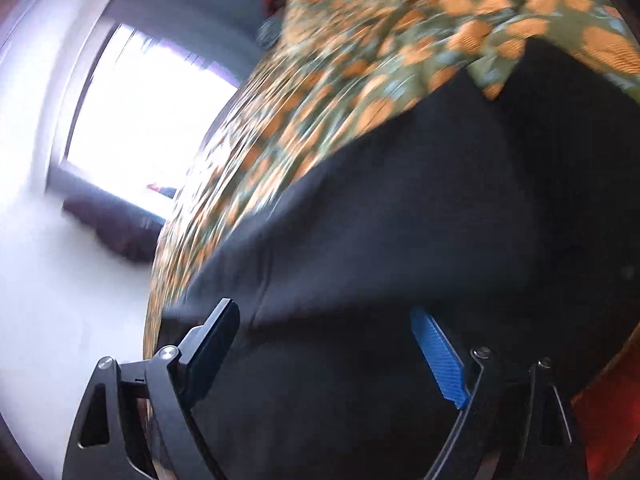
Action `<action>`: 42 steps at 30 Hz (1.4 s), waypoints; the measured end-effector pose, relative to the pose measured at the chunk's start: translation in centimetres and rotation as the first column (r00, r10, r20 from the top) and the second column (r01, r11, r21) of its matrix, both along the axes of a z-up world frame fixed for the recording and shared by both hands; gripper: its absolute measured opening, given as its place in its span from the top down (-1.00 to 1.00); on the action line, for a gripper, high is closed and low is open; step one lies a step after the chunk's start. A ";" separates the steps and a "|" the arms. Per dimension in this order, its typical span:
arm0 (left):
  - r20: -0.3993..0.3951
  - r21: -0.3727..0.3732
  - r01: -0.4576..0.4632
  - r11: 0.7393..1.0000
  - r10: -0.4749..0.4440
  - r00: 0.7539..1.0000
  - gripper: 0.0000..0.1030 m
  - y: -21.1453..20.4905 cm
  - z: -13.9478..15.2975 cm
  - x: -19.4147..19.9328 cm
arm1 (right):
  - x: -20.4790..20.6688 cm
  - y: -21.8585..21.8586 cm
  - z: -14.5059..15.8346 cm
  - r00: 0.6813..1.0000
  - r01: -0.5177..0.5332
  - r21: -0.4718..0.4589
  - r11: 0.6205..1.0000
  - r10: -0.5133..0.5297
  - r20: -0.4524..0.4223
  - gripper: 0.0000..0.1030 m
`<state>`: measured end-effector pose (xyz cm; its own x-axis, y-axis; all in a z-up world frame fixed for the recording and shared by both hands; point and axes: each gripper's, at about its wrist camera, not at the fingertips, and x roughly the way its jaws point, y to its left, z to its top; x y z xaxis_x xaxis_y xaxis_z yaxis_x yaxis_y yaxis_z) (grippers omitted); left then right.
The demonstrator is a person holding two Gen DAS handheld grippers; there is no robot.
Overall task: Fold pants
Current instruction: 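Grasp the black trouser edge with the right tool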
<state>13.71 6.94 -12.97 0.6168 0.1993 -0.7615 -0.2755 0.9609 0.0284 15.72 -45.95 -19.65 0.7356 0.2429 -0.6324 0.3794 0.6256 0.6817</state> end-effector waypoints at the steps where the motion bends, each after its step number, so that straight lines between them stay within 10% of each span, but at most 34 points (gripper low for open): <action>1: -0.004 0.010 0.005 1.000 -0.005 1.000 -0.99 -0.2 -0.1 0.0 | 0.3 -0.7 -0.1 0.998 0.066 0.011 0.998 -0.066 -0.018 -0.57; 3: -0.013 0.039 0.019 0.999 -0.019 1.000 -0.99 -0.6 -0.3 0.1 | 0.6 -1.6 -0.2 0.986 0.161 0.037 0.986 -0.159 -0.047 -0.34; 6: -0.035 0.070 0.045 0.997 -0.042 0.998 -0.99 -1.2 -0.6 0.3 | 1.7 -2.0 0.4 0.971 0.203 -0.059 0.977 -0.208 -0.116 0.92; 9: -0.108 -0.092 0.079 0.993 -0.089 0.990 -0.99 -0.5 -0.2 1.6 | 2.0 -1.6 2.8 0.985 0.158 -0.083 0.984 -0.163 -0.059 0.92; 13: -0.119 -0.506 0.143 0.850 -0.233 0.965 -0.99 1.5 1.5 7.2 | 1.1 0.4 10.3 0.991 -0.001 -0.136 0.991 0.019 0.130 0.92; 17: -0.070 -0.591 0.176 0.787 -0.267 0.961 -0.99 1.6 3.4 14.3 | -0.5 2.9 17.0 0.943 -0.141 -0.207 0.968 0.195 0.269 0.92; 23: -0.096 -0.788 0.078 0.610 -0.247 0.964 -0.99 1.2 1.6 24.2 | -4.5 5.1 22.5 0.860 -0.253 -0.259 0.932 0.340 0.382 0.92; 30: -0.140 -0.765 0.018 0.644 -0.193 0.971 -0.90 1.2 0.1 27.9 | -9.3 6.2 24.5 0.769 -0.364 -0.318 0.875 0.475 0.427 0.92; 33: -0.149 -0.730 -0.027 0.682 -0.120 0.982 0.95 2.6 -0.2 27.5 | -9.9 4.6 23.0 0.788 -0.370 -0.294 0.881 0.465 0.404 0.92; 38: 0.017 -0.761 0.045 0.648 -0.050 0.999 0.90 4.8 5.0 22.2 | -5.5 -1.0 18.8 0.874 -0.314 -0.204 0.927 0.366 0.320 0.92; 42: 0.194 -0.647 0.179 0.741 -0.067 0.979 0.77 6.3 10.6 12.7 | -2.8 -4.1 18.8 0.841 -0.352 -0.177 0.919 0.394 0.372 0.92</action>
<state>26.37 13.19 -2.35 0.7158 -0.4029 -0.5703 -0.1000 0.7492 -0.6548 12.92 -50.03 -0.88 0.7928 0.5018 -0.3459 -0.1819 0.7365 0.6515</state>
